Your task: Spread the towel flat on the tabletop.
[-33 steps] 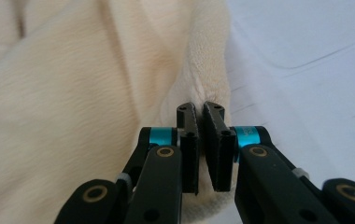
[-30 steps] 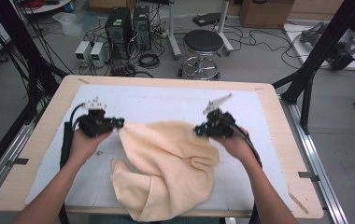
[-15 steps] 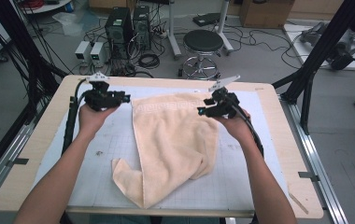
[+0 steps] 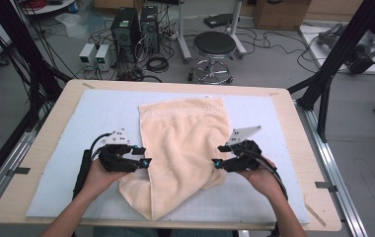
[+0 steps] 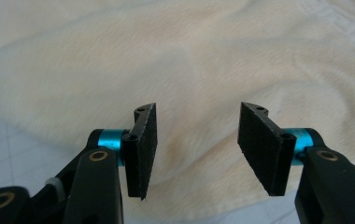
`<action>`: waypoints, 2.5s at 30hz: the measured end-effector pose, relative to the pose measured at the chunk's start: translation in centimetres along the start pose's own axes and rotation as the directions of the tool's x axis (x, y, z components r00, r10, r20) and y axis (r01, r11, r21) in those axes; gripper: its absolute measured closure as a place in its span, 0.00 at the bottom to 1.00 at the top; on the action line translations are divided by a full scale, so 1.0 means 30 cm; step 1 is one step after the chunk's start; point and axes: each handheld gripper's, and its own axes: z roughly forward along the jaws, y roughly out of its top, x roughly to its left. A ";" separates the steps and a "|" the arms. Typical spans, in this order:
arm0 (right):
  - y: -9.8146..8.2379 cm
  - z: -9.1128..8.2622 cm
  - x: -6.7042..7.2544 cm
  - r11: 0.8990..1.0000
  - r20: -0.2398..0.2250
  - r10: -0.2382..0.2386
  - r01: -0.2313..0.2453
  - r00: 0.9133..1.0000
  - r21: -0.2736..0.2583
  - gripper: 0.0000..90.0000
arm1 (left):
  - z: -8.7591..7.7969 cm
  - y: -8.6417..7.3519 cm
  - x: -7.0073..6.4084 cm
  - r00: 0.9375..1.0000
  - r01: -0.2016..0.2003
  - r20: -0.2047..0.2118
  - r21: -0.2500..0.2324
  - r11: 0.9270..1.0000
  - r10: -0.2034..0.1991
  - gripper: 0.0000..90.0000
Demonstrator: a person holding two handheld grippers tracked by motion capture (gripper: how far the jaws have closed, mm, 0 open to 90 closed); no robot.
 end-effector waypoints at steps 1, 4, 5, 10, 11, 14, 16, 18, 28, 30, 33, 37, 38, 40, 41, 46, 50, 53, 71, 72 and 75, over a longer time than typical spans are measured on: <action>-0.021 -0.001 0.012 1.000 0.003 -0.008 0.008 1.000 0.001 0.52 | 0.009 -0.006 -0.008 1.000 -0.006 0.011 0.014 1.000 0.006 0.54; -0.081 0.000 0.029 1.000 0.013 -0.005 0.005 1.000 0.006 0.52 | 0.052 -0.018 -0.012 1.000 -0.028 0.012 0.079 0.997 0.027 0.55; -0.101 0.001 0.030 1.000 0.009 0.012 -0.012 1.000 0.000 0.52 | 0.070 -0.022 -0.010 1.000 -0.022 0.020 0.099 0.995 0.020 0.57; -0.169 0.038 0.030 0.998 -0.025 0.045 -0.044 0.999 0.041 0.55 | 0.132 -0.042 -0.003 1.000 -0.020 0.023 0.162 0.987 0.017 0.66; -0.174 0.050 0.030 0.997 -0.031 0.048 -0.047 0.998 0.059 0.55 | 0.133 -0.041 -0.004 1.000 -0.022 0.019 0.162 0.986 0.019 0.69; -0.175 0.074 0.020 0.996 -0.047 0.062 -0.058 0.997 0.069 0.60 | 0.127 -0.037 -0.015 0.999 -0.044 0.009 0.166 0.985 0.043 0.87; -0.172 0.084 0.013 0.996 -0.066 0.068 -0.063 0.996 0.070 0.66 | 0.120 -0.034 -0.014 0.999 -0.038 0.005 0.158 0.987 0.038 0.92; -0.170 0.090 0.013 0.996 -0.063 0.066 -0.062 0.996 0.069 0.75 | 0.104 -0.031 -0.006 1.000 -0.025 0.005 0.139 0.990 0.024 0.94; -0.140 0.058 0.009 0.997 -0.063 0.033 -0.029 0.997 0.068 0.94 | -0.027 0.005 0.094 0.991 0.088 -0.103 -0.028 0.996 -0.091 0.95; -0.125 0.042 -0.003 0.998 -0.054 0.037 -0.034 0.998 0.058 0.94 | -0.045 0.020 0.135 0.982 0.103 -0.154 -0.034 0.994 -0.107 0.95; -0.098 0.021 -0.030 0.999 -0.049 0.042 -0.040 0.998 0.035 0.95 | -0.072 0.042 0.209 0.961 0.141 -0.231 -0.070 0.988 -0.153 0.95; -0.046 0.002 -0.074 0.999 -0.020 0.040 -0.041 0.999 -0.010 0.95 | -0.078 0.071 0.307 0.925 0.175 -0.331 -0.060 0.983 -0.185 0.95; -0.031 0.003 -0.086 0.999 -0.011 0.042 -0.042 0.999 -0.023 0.95 | -0.071 0.074 0.326 0.917 0.184 -0.350 -0.054 0.982 -0.191 0.95; -0.003 0.015 -0.114 0.997 0.011 0.058 -0.058 0.998 -0.043 0.95 | -0.048 0.071 0.349 0.907 0.203 -0.368 -0.051 0.978 -0.207 0.94; 0.009 0.029 -0.127 0.997 0.030 0.068 -0.068 0.997 -0.031 0.95 | -0.040 0.068 0.353 0.905 0.212 -0.369 -0.045 0.976 -0.214 0.92; 0.030 0.067 -0.146 0.997 0.030 0.074 -0.073 0.997 -0.015 0.81 | -0.079 0.072 0.321 0.932 0.171 -0.318 -0.043 0.984 -0.176 0.72; 0.037 0.030 -0.105 0.999 0.059 0.037 -0.035 0.998 -0.034 0.73 | -0.142 0.074 0.258 0.951 0.127 -0.276 -0.063 0.990 -0.139 0.64; 0.047 -0.016 -0.060 0.998 0.069 0.009 -0.004 0.998 -0.070 0.71 | -0.163 0.061 0.187 0.966 0.078 -0.241 -0.065 0.995 -0.091 0.61; 0.004 0.245 0.020 0.994 -0.013 -0.076 0.077 0.997 0.072 0.79 | 0.000 -0.073 -0.007 0.996 -0.067 0.072 0.113 0.991 0.059 0.92; 0.006 0.251 0.014 0.995 -0.042 -0.079 0.081 0.996 0.066 0.87 | -0.001 -0.072 -0.001 0.996 -0.061 0.072 0.107 0.992 0.053 0.94; 0.021 0.234 0.010 0.994 -0.062 -0.074 0.078 0.995 0.080 0.92 | -0.038 -0.063 0.011 0.999 -0.030 0.047 0.052 0.998 0.027 0.95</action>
